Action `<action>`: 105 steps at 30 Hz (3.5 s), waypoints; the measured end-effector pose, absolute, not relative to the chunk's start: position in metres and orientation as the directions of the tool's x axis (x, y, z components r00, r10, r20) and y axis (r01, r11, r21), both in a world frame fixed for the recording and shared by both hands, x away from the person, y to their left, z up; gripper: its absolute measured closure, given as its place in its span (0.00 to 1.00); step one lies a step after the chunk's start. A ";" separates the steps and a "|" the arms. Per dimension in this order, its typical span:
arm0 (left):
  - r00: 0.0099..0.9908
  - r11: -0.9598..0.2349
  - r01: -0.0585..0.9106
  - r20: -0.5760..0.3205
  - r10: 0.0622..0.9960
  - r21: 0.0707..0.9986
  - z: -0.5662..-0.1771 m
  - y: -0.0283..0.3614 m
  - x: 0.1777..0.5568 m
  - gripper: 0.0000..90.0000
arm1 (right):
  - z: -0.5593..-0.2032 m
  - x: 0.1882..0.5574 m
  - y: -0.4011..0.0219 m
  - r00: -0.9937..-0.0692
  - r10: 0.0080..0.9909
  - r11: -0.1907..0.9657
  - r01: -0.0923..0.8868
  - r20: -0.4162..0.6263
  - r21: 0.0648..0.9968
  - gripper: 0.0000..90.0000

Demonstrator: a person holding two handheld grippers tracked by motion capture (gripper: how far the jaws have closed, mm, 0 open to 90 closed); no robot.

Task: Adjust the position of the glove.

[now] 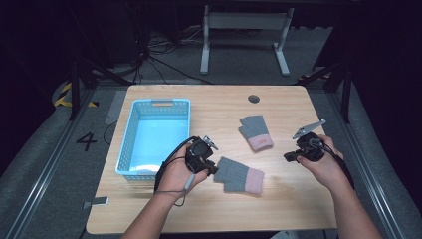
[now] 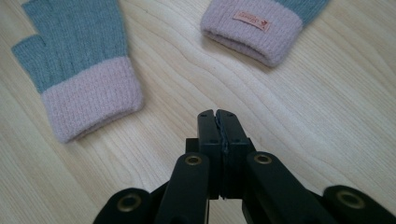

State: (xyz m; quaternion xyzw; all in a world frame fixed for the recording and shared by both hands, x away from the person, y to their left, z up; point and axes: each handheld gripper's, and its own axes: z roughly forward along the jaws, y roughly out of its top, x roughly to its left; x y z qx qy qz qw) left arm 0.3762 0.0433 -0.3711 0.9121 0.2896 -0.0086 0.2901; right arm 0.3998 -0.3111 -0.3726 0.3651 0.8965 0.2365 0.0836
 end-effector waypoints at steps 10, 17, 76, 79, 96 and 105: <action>0.825 -0.669 0.540 -0.165 0.540 0.510 -0.371 0.037 0.380 1.00 | -0.372 0.390 -0.304 -0.744 0.668 0.645 0.595 0.025 0.481 1.00; 0.828 -0.682 0.534 -0.149 0.540 0.500 -0.375 0.030 0.382 1.00 | -0.373 0.383 -0.297 -0.765 0.643 0.658 0.578 0.040 0.484 1.00; 0.853 -0.797 0.521 -0.138 0.504 0.306 -0.430 -0.018 0.385 1.00 | -0.424 0.371 -0.230 -0.864 0.489 0.777 0.494 0.120 0.391 1.00; 0.855 -0.799 0.518 -0.143 0.499 0.305 -0.430 -0.019 0.384 1.00 | -0.424 0.372 -0.231 -0.859 0.498 0.771 0.502 0.119 0.393 1.00; 0.865 -0.791 0.501 -0.185 0.466 0.350 -0.416 -0.018 0.378 0.87 | -0.416 0.373 -0.237 -0.845 0.519 0.739 0.518 0.126 0.431 0.94; 0.861 -0.755 0.505 -0.179 0.476 0.419 -0.394 -0.007 0.376 0.81 | -0.401 0.371 -0.250 -0.820 0.560 0.683 0.536 0.115 0.497 0.87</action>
